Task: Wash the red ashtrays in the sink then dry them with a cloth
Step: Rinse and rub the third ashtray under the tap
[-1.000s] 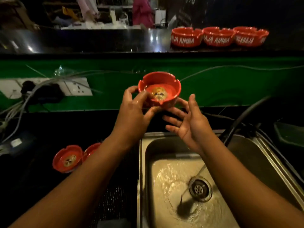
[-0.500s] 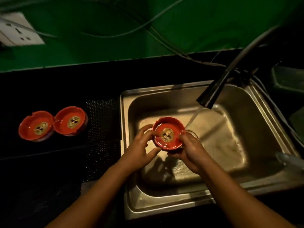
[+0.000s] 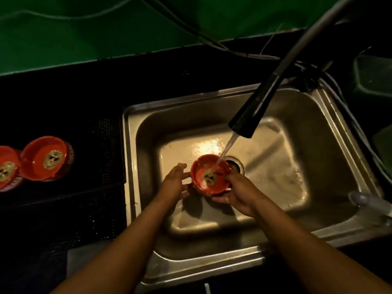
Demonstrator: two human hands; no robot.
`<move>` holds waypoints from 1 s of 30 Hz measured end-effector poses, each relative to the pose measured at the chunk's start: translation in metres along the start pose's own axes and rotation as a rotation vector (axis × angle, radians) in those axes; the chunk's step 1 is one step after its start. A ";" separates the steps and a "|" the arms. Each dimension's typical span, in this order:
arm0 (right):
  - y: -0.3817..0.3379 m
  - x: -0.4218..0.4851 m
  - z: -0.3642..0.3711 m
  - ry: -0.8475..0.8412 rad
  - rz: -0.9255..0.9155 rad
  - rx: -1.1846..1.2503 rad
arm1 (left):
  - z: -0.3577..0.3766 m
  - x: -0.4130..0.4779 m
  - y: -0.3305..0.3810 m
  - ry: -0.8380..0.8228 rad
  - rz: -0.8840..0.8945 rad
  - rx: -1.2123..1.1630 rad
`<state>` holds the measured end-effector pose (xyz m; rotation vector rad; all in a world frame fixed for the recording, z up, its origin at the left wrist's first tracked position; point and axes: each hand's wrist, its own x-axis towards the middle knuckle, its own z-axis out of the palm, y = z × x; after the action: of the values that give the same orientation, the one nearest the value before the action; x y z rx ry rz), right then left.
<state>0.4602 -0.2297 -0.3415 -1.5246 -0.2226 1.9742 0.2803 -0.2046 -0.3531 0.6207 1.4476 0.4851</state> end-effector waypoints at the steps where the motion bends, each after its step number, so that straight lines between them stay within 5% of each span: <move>1: 0.002 -0.002 -0.009 0.004 0.020 -0.028 | 0.001 0.002 0.000 0.001 -0.021 -0.013; 6: -0.016 0.002 -0.028 0.106 -0.046 -0.114 | 0.020 0.006 -0.003 -0.118 -0.141 -0.099; 14: -0.032 -0.009 -0.006 0.083 -0.643 -1.187 | 0.032 0.023 0.021 -0.325 -0.368 -0.771; 18: -0.017 -0.010 -0.023 0.029 -0.935 -1.492 | 0.041 0.025 0.033 -0.373 -0.307 -0.769; 21: -0.019 -0.007 -0.017 -0.029 -0.845 -1.570 | 0.042 0.022 0.032 -0.385 -0.260 -0.707; 26: -0.026 0.012 0.002 -0.009 -0.678 -1.331 | 0.033 0.013 0.021 -0.442 -0.162 -0.647; 30: -0.027 0.010 0.011 0.088 -0.239 -0.461 | 0.018 0.014 0.017 -0.421 -0.123 -0.585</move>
<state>0.4587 -0.1999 -0.3326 -1.7642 -0.8302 1.7348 0.2999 -0.1847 -0.3521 0.1460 0.8751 0.6060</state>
